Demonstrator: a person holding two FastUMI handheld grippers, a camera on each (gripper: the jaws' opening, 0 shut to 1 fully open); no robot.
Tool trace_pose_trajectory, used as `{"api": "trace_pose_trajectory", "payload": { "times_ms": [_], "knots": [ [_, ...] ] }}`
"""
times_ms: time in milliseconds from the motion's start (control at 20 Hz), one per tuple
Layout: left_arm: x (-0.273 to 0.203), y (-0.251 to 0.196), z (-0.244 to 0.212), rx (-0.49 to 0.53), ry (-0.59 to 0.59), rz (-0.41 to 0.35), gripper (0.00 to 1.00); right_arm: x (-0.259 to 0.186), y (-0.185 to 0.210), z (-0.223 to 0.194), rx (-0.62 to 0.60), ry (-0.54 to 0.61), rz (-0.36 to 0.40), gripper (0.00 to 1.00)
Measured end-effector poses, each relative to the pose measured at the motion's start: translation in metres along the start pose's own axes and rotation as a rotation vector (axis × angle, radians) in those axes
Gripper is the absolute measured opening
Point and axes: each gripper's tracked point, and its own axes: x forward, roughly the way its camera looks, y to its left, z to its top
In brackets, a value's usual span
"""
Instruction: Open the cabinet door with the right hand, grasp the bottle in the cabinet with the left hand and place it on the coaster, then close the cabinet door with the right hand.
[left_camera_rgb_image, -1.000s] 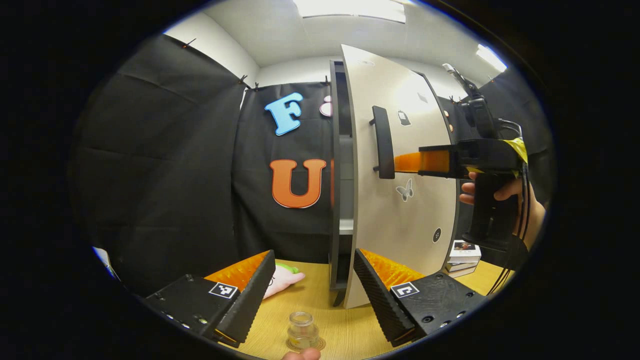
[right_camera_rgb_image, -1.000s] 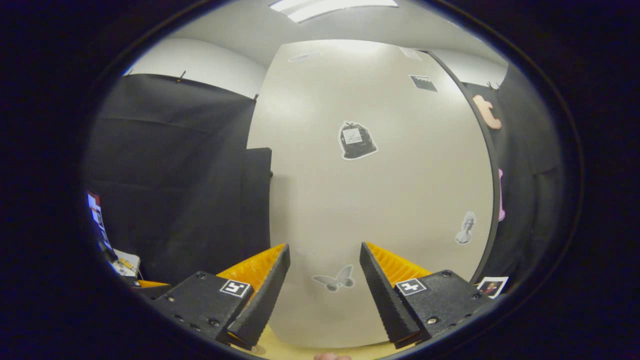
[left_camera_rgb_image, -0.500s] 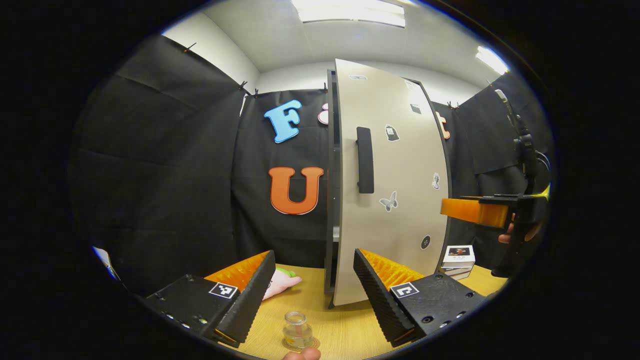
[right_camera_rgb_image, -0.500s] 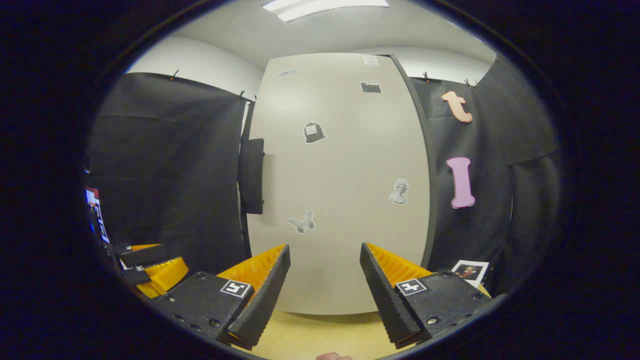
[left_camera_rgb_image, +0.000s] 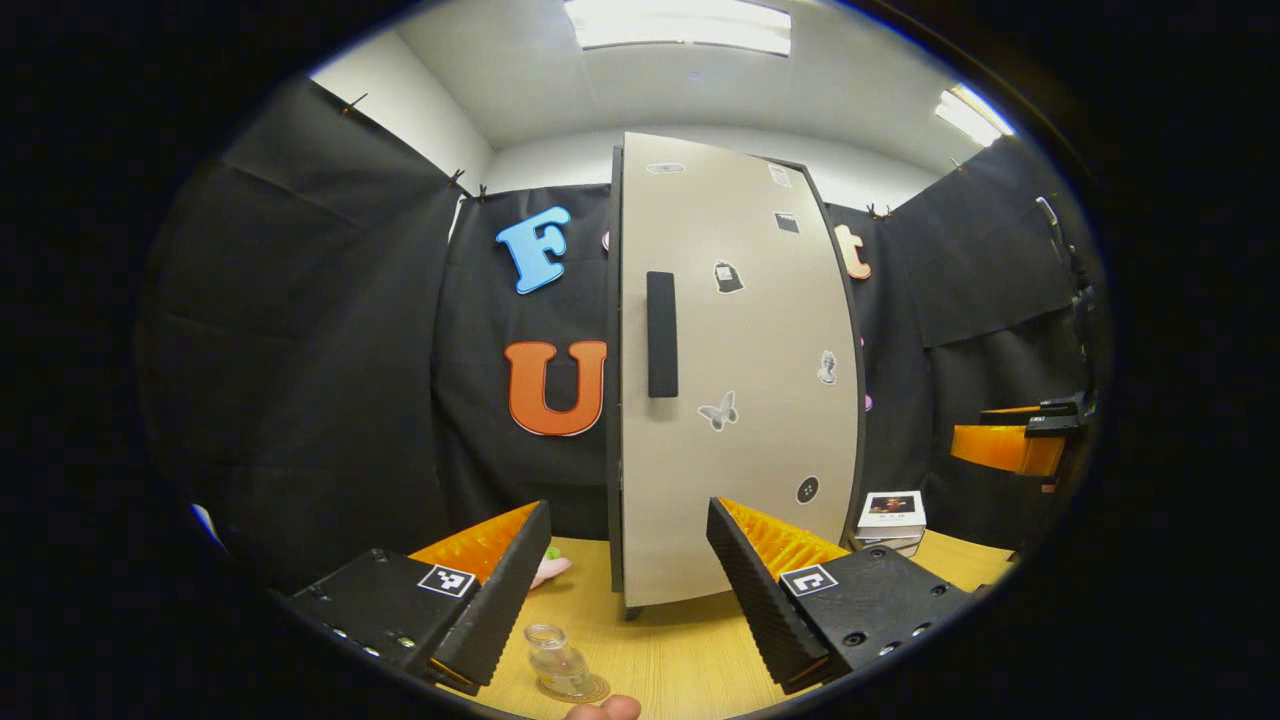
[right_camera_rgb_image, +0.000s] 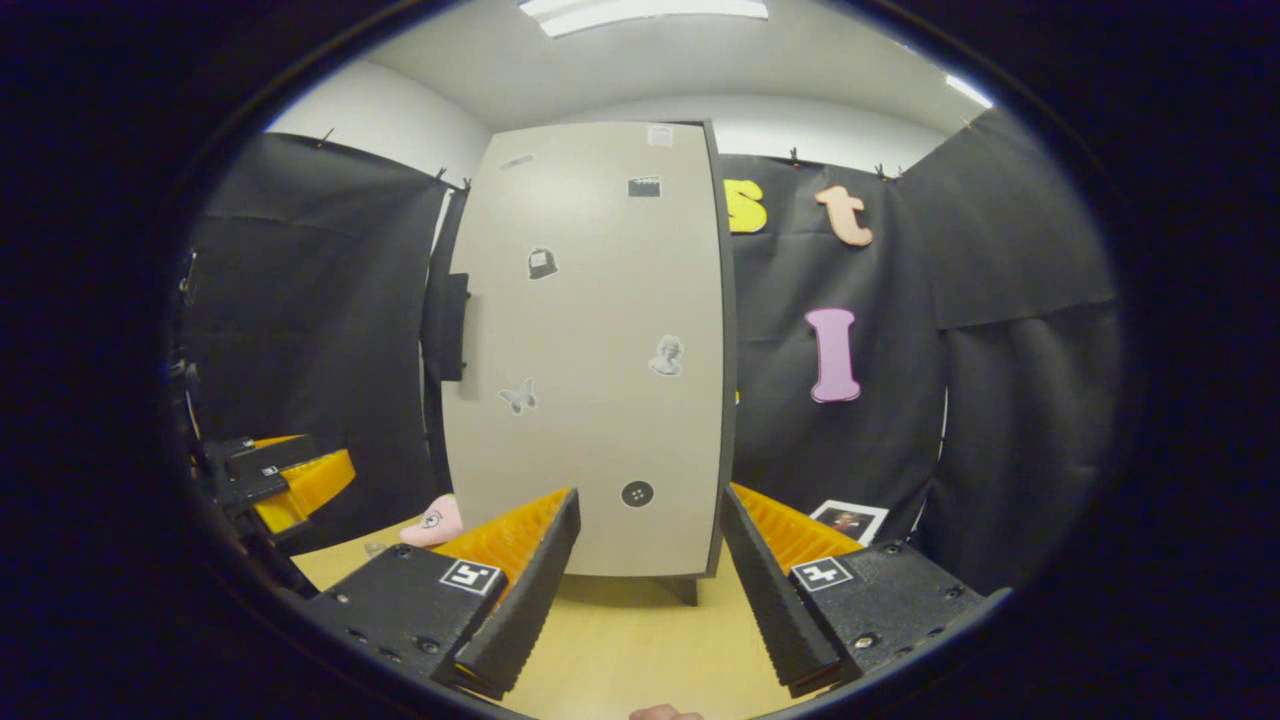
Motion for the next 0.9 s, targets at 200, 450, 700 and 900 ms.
{"api": "trace_pose_trajectory", "payload": {
  "times_ms": [200, 450, 700, 900],
  "knots": [
    [-0.003, -0.018, -0.001, -0.017, 0.005, -0.013, 0.95, -0.011, -0.02, 0.001, 0.031, -0.029, -0.045, 0.91],
    [-0.009, -0.033, -0.003, -0.029, 0.01, -0.032, 0.95, -0.025, -0.042, 0.003, 0.024, -0.061, -0.079, 0.91],
    [-0.01, -0.035, 0.001, -0.008, 0.003, -0.028, 0.95, -0.034, -0.056, 0.006, 0.054, -0.071, -0.093, 0.91],
    [-0.01, -0.035, 0.004, 0.015, -0.009, -0.014, 0.95, -0.038, -0.07, 0.007, 0.039, -0.071, -0.112, 0.91]
  ]
}}
